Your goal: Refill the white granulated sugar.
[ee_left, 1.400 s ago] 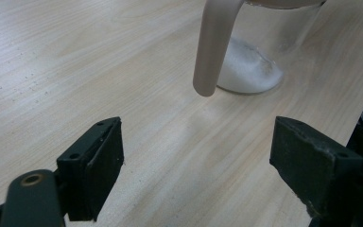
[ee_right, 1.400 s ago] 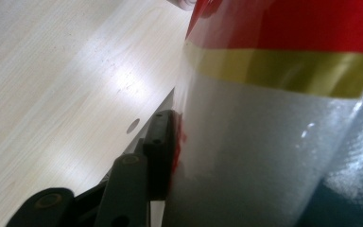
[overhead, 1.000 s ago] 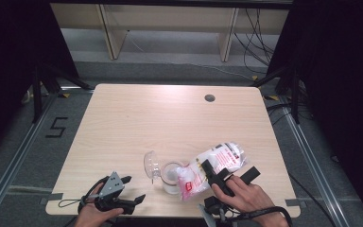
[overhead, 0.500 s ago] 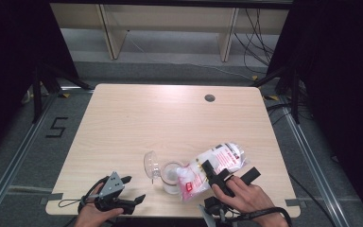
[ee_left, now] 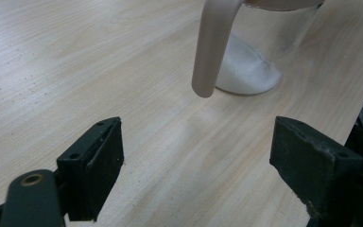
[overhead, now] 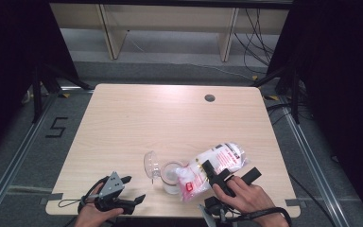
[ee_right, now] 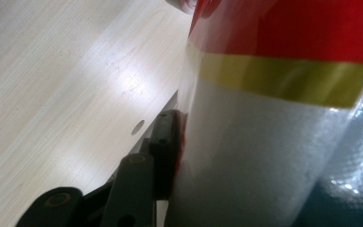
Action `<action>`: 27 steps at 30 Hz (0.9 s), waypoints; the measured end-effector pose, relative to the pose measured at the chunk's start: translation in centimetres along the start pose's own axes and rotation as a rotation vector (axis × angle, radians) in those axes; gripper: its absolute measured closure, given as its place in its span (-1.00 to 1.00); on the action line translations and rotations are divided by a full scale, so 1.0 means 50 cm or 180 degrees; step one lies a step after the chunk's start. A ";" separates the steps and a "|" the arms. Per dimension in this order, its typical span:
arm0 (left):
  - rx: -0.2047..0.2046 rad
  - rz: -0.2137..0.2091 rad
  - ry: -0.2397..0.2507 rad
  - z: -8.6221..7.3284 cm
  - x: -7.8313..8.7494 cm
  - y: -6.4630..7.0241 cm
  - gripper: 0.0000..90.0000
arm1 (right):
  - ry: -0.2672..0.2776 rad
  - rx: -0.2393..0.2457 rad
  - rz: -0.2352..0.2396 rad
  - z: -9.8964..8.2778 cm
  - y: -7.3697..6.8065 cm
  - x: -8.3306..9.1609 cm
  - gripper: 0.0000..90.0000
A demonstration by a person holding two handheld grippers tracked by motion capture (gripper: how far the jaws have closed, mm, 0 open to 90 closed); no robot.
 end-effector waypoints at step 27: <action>-0.0007 0.0001 0.0000 0.000 0.000 0.000 -0.60 | 0.0008 -0.0037 -0.0032 -0.004 0.006 0.005 0.49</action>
Point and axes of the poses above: each handheld gripper's, and its own axes: x roughly backward along the jaws, z roughly out of its top, y roughly to its right, the point moved 6 cm from there along -x, roughly forward along the jaws, and after that the axes turned 10 degrees about -x, right-handed, at the moved point
